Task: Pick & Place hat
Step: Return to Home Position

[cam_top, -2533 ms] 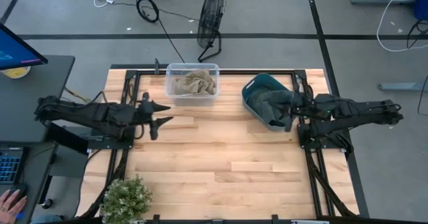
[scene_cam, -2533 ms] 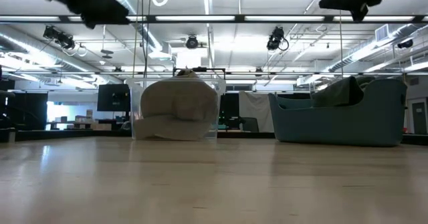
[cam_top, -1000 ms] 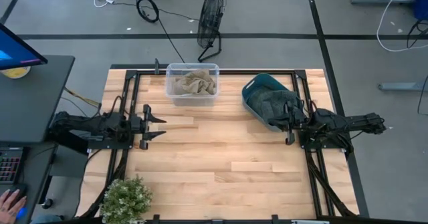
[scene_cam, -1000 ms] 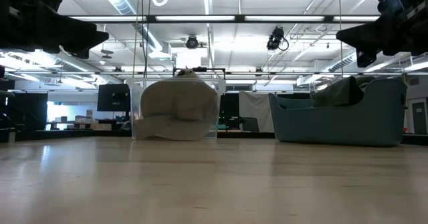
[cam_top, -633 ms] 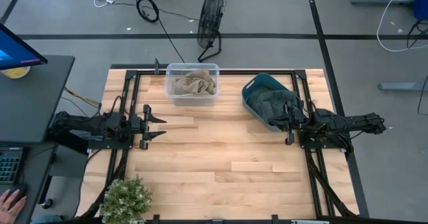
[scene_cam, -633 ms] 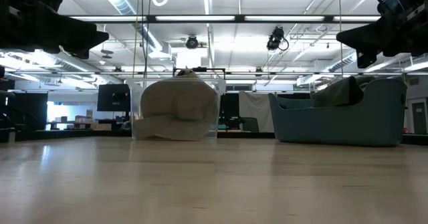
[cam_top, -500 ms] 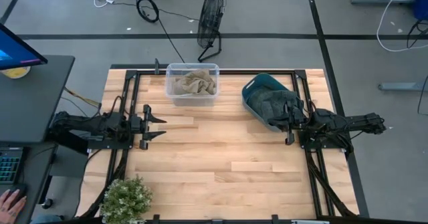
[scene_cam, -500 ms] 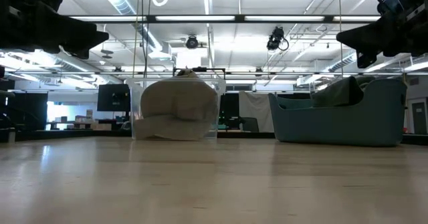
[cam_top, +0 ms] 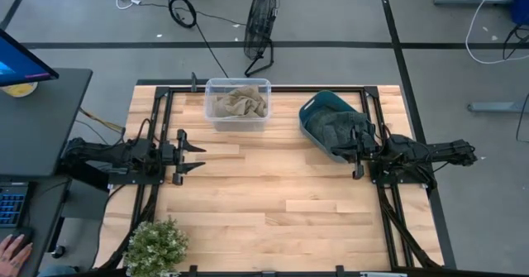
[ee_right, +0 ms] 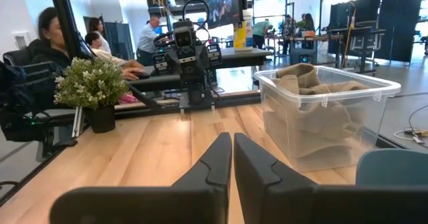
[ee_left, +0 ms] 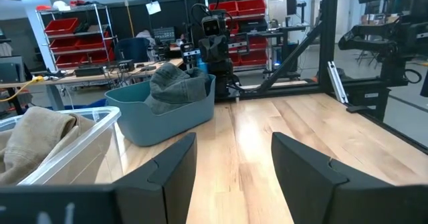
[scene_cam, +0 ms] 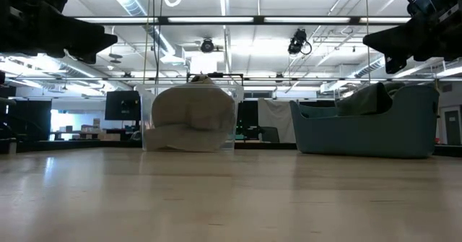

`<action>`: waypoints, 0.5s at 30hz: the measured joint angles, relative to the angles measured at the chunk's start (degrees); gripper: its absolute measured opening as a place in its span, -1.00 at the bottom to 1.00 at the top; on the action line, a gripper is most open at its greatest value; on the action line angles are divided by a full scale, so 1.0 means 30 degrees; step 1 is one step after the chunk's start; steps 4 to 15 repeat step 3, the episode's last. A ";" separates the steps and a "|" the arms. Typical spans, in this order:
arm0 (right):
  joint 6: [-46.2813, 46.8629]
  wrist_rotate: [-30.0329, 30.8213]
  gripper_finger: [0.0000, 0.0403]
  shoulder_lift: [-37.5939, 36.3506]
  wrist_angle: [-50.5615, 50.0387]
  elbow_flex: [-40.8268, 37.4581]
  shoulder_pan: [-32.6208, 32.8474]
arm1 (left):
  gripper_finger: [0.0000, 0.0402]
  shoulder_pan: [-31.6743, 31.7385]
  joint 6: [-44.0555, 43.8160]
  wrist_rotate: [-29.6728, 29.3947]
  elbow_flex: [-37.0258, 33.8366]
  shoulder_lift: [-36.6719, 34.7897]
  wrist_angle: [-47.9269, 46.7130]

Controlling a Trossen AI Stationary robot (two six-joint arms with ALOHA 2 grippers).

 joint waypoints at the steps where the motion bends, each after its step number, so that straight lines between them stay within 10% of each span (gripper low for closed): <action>1: 0.0000 0.0000 -0.88 0.0000 0.0000 0.0000 0.0000 | -0.02 0.0000 -0.0003 0.0000 0.0000 0.0000 0.0000; 15: 0.0000 0.0000 -0.88 0.0000 0.0000 0.0000 0.0000 | -0.02 0.0000 -0.0003 0.0000 0.0000 0.0000 0.0007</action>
